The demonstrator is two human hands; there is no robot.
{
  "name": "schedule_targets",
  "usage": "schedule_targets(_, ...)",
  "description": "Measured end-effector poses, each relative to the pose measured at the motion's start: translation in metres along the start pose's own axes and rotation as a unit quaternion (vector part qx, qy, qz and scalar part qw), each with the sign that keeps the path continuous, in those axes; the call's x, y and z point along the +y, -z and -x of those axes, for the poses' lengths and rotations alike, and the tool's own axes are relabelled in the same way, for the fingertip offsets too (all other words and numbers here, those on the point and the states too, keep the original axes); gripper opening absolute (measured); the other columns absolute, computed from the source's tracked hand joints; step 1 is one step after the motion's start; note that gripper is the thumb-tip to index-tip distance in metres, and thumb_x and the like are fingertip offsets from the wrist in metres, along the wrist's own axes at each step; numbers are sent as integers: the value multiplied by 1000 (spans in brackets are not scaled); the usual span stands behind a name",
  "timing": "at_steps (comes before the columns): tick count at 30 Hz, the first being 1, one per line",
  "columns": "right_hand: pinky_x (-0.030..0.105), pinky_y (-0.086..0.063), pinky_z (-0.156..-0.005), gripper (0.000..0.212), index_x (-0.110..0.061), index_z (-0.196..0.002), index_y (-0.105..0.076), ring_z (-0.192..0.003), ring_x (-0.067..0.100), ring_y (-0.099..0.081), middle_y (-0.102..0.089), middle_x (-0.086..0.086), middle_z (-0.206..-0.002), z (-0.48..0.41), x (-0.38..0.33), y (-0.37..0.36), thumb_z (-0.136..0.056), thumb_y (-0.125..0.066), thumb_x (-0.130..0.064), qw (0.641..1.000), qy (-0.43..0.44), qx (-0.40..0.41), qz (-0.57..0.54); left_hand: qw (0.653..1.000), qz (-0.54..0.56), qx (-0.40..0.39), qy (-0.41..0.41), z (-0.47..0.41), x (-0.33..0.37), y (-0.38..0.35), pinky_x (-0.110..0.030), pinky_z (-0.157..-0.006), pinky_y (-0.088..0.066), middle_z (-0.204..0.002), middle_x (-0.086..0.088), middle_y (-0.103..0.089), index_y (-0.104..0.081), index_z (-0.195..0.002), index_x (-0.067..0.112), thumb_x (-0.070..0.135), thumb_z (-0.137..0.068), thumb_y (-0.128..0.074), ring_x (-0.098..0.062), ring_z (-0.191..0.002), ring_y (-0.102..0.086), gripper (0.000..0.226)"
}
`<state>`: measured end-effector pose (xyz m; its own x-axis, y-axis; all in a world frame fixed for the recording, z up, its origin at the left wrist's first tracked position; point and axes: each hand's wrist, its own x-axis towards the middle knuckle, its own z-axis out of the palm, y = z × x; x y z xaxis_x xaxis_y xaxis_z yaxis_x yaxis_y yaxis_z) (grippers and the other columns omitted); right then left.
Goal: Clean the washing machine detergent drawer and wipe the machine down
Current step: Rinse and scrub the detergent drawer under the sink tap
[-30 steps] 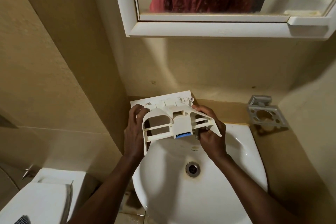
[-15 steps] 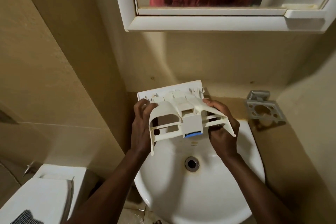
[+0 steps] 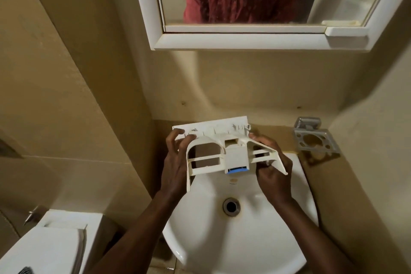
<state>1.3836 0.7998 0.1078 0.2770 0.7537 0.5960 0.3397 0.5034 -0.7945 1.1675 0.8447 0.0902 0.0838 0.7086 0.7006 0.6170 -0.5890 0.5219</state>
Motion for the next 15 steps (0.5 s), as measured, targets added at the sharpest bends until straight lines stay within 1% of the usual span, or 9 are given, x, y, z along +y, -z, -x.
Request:
schedule_targets(3, 36, -49, -96, 58, -8, -116, -64, -113, 24, -63, -68, 7, -115, -5, -6, 5, -76, -52, 32, 999, 46, 14, 21, 999, 36, 2, -20, -10, 10, 2, -23, -86, -48, -135, -13, -30, -55, -116, 11, -8, -73, -74, 10, -122, -40, 50)
schedule_targets(4, 34, -48, -96, 55, -6, -115, -65, -111, 23, -63, -68, 8, -113, -8, -8, 7, -76, -52, 32, 998, 52, 17, 30, 999, 40, -2, -10, -11, 11, 2, -25, -88, -48, -135, -14, -31, -57, -115, 8, -5, -73, -72, 7, -121, -41, 46)
schedule_targets(6, 23, -47, -93, 45, -3, -110, -66, -107, 9, -63, -69, 2, -105, -9, -11, 9, -79, -52, 27, 998, 31, 6, 54, 999, 31, -31, 29, -8, 15, 1, -38, -83, -53, -135, -9, -32, -52, -120, 14, 0, -74, -68, -15, -110, -54, 51)
schedule_targets(8, 6, -41, -89, 32, -3, -106, -66, -101, -9, -59, -66, -10, -93, -9, -11, 13, -84, -55, 19, 994, -9, -4, 107, 997, 33, -49, 50, -1, 21, 2, -46, -73, -55, -129, -13, -44, -42, -123, 23, 5, -79, -59, -32, -92, -62, 50)
schedule_targets(9, 1, -38, -84, 27, -3, -107, -65, -98, -10, -58, -63, -13, -89, -11, -10, 14, -87, -56, 13, 990, -23, -5, 140, 997, 31, -47, 55, 2, 20, 0, -47, -71, -55, -119, -16, -54, -43, -122, 21, 10, -84, -54, -34, -87, -63, 41)
schedule_targets(10, 1, -38, -78, 25, -4, -112, -65, -93, -3, -61, -62, -13, -88, -14, -9, 15, -89, -58, 6, 986, -33, -13, 164, 996, 18, -51, 74, 5, 18, -2, -47, -71, -55, -108, -16, -60, -48, -120, 16, 17, -88, -48, -35, -85, -63, 32)
schedule_targets(12, 7, -40, -63, 26, -6, -119, -60, -75, 11, -61, -63, -6, -86, -24, -7, 17, -93, -59, -6, 981, -57, -38, 182, 986, 8, -80, 145, 4, 13, -5, -49, -73, -54, -97, -14, -66, -58, -113, 8, 31, -88, -41, -33, -86, -63, 38)
schedule_targets(13, 7, -40, -57, 27, -5, -121, -57, -69, 12, -60, -63, -4, -84, -30, -8, 17, -94, -58, -10, 978, -66, -55, 189, 980, 25, -85, 179, 2, 14, -5, -49, -73, -54, -96, -12, -67, -60, -111, 6, 33, -86, -42, -32, -88, -64, 41)
schedule_targets(15, 8, -40, -57, 30, -9, -123, -54, -75, 15, -64, -63, -5, -88, -38, -10, 16, -95, -58, -16, 972, -77, -113, 192, 969, 82, -75, 222, 1, 17, 1, -45, -72, -56, -92, -8, -70, -62, -110, 7, 21, -80, -48, -27, -85, -66, 36)
